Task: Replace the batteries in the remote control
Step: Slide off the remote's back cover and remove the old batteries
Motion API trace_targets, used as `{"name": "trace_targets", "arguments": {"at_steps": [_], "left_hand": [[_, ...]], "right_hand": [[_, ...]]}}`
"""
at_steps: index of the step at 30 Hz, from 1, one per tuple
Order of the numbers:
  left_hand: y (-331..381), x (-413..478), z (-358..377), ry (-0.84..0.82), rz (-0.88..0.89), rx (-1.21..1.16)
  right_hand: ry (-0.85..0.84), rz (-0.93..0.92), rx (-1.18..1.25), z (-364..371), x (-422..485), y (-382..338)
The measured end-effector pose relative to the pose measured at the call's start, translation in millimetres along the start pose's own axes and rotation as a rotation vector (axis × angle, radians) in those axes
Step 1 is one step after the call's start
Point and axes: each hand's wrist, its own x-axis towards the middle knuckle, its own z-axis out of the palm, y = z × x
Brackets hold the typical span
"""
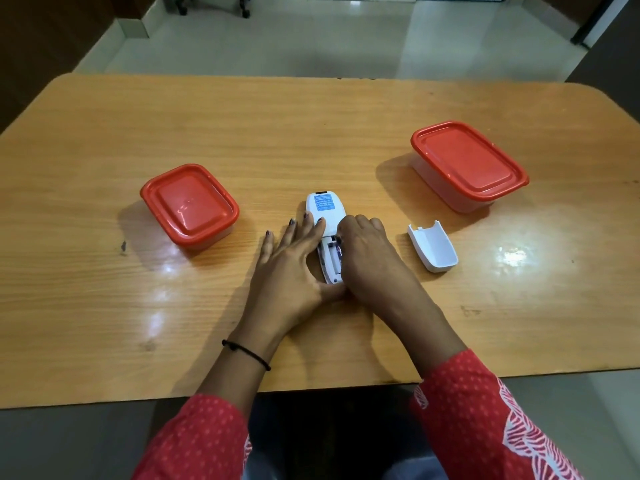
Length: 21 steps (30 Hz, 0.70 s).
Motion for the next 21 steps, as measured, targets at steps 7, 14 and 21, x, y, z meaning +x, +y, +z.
{"name": "trace_targets", "arguments": {"at_steps": [7, 14, 21], "left_hand": [[0, 0, -1, -0.014, 0.004, 0.02], [-5, 2, -1, -0.029, 0.029, 0.05], [-4, -1, -2, -0.024, 0.045, 0.061]], "right_hand": [[-0.011, -0.026, -0.004, -5, 0, 0], [0.021, -0.074, 0.099, 8, -14, -8], [0.019, -0.137, 0.164, 0, -19, 2]]}}
